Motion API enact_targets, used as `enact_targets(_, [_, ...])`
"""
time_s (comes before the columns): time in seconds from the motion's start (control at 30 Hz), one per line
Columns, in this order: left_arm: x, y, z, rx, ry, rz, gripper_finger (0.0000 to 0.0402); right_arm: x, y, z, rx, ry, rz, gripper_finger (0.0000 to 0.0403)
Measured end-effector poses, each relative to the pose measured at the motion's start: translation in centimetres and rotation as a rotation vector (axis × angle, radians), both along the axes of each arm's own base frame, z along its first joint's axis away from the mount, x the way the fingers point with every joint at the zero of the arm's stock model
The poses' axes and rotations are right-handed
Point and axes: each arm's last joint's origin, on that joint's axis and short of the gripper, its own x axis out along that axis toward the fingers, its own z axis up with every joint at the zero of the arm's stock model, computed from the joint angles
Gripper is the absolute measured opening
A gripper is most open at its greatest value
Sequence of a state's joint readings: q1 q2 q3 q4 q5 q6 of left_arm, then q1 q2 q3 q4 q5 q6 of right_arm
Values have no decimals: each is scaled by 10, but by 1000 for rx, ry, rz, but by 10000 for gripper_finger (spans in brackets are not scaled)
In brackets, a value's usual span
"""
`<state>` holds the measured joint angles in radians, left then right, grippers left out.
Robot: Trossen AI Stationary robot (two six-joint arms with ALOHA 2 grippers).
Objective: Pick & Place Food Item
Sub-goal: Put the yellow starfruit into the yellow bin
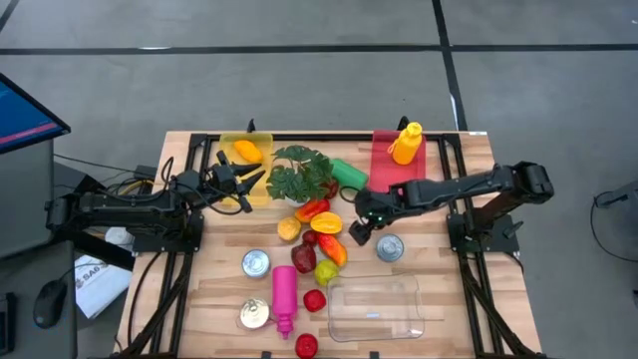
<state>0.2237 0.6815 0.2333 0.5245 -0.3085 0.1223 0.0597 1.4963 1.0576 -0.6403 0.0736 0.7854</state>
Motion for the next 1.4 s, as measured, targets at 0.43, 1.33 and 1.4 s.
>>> enact_targets(0.43, [0, 0, 0, 0, 0, 1, 90, 26, 1, 21, -205, -327, 283, 329])
enact_targets(1.33, [0, 0, -1, -1, 2, 1, 90, 59, -13, -43, -449, -166, 607, 310])
enact_targets(1.4, [0, 0, -1, -1, 2, 1, 90, 60, -17, -46, -457, -153, 613, 310])
